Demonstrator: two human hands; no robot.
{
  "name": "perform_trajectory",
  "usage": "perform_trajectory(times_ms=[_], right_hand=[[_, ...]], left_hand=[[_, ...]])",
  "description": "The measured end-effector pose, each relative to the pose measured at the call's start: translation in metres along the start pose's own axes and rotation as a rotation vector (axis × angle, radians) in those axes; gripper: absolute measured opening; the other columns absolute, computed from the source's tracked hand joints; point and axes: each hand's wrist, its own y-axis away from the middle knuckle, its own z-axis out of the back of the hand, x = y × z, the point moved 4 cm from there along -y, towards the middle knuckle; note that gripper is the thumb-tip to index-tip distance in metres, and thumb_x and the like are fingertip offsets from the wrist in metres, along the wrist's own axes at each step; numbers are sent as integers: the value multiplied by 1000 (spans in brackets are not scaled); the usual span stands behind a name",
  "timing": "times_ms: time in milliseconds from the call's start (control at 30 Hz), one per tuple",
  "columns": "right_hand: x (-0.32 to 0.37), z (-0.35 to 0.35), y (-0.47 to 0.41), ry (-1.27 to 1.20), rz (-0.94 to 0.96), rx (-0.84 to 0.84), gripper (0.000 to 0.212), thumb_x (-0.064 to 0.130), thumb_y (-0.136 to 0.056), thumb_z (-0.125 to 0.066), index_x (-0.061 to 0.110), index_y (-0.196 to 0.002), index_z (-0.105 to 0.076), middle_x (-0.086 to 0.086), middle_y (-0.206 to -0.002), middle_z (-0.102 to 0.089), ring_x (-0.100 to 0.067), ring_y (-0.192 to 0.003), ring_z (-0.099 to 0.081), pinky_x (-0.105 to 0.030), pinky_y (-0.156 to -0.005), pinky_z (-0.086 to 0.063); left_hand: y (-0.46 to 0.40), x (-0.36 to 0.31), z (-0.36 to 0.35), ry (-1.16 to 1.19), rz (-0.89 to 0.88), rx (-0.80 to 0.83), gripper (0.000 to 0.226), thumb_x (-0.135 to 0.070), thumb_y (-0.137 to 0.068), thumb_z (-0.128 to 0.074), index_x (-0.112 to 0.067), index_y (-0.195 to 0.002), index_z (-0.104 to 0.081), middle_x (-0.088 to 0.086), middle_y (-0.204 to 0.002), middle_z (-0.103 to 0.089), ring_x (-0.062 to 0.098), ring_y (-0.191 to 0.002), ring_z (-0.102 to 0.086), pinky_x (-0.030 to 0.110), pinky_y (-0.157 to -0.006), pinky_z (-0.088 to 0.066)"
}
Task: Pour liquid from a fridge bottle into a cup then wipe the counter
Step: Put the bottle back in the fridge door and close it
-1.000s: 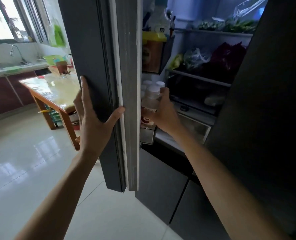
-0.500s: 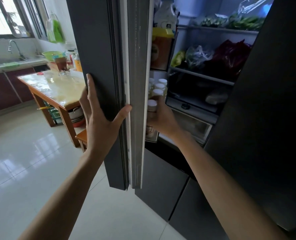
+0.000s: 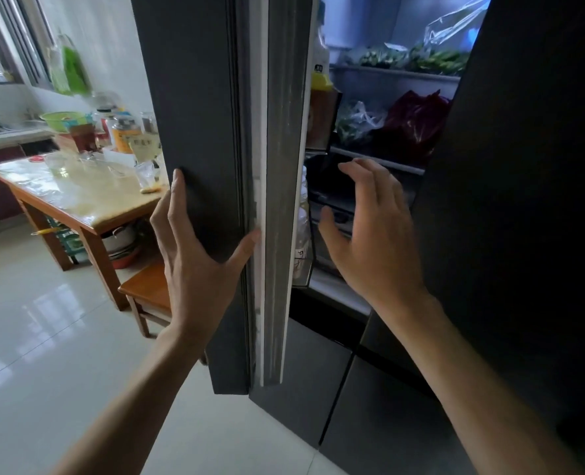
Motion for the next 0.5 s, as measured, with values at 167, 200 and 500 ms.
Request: perform_trajectory(times_ms=[167, 200, 500], right_hand=[[-35, 17, 8, 122, -31, 0, 55, 35, -97, -58, 5, -142, -48, -13, -148, -47, -27, -142, -40, -44, -116, -37], [-42, 21, 10, 150, -38, 0, 55, 34, -96, -61, 5, -142, -48, -14, -148, -47, -27, -142, -40, -44, -116, -36], [-99, 54, 22, 392, -179, -7, 70, 38, -92, -62, 6, -149, -39, -17, -160, -33, -33, -151, -26, -55, -122, -25]], left_hand=[[13, -16, -24, 12, -13, 48, 114, -48, -75, -85, -30, -159, -9, 0, -153, -26, 19, -144, -29, 58, -112, -39], [14, -20, -30, 5, -25, 61, 114, -48, -74, -84, -28, -159, -10, 0, -153, -27, 20, -143, -30, 59, -110, -40], [4, -73, -119, -90, -280, 270, 98, -43, -91, -61, -13, -160, 2, 12, -167, -2, 26, -156, -1, 48, -126, -8]])
